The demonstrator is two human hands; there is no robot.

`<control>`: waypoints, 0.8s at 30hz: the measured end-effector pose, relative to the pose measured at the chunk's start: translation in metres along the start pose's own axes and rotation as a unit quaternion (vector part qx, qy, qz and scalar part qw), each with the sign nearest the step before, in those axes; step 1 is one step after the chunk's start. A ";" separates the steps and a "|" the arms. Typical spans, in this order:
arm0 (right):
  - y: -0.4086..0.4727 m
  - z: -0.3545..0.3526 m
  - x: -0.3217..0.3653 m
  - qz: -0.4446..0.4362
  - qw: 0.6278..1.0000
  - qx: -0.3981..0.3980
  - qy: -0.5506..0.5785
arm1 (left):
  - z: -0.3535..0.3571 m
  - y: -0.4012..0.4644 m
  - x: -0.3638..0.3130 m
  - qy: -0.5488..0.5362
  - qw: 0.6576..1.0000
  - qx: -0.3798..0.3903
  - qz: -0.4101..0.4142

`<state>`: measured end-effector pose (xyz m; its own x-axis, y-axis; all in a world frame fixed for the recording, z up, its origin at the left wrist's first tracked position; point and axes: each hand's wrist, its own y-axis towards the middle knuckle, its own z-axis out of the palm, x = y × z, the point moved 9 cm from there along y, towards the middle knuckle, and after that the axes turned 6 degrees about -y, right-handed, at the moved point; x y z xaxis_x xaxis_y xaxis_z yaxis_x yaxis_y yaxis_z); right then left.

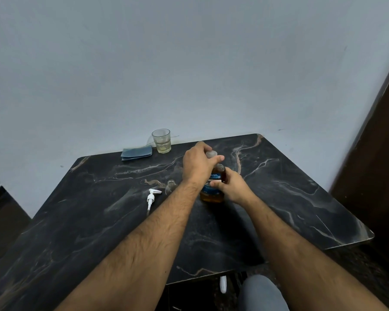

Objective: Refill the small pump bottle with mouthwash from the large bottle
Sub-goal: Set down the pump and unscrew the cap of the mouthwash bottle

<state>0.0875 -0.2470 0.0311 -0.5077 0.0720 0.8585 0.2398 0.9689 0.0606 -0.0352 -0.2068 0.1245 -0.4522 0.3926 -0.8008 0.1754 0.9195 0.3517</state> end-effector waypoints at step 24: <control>-0.009 0.001 -0.001 0.014 1.000 -0.026 0.001 | -0.001 -0.006 0.004 0.027 0.990 0.102 0.092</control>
<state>0.0846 -0.2554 0.0292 -0.4988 0.0983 0.8611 0.2966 0.9529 0.0630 -0.0392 -0.2113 0.1199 -0.4414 0.5575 -0.7031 0.4303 0.8191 0.3793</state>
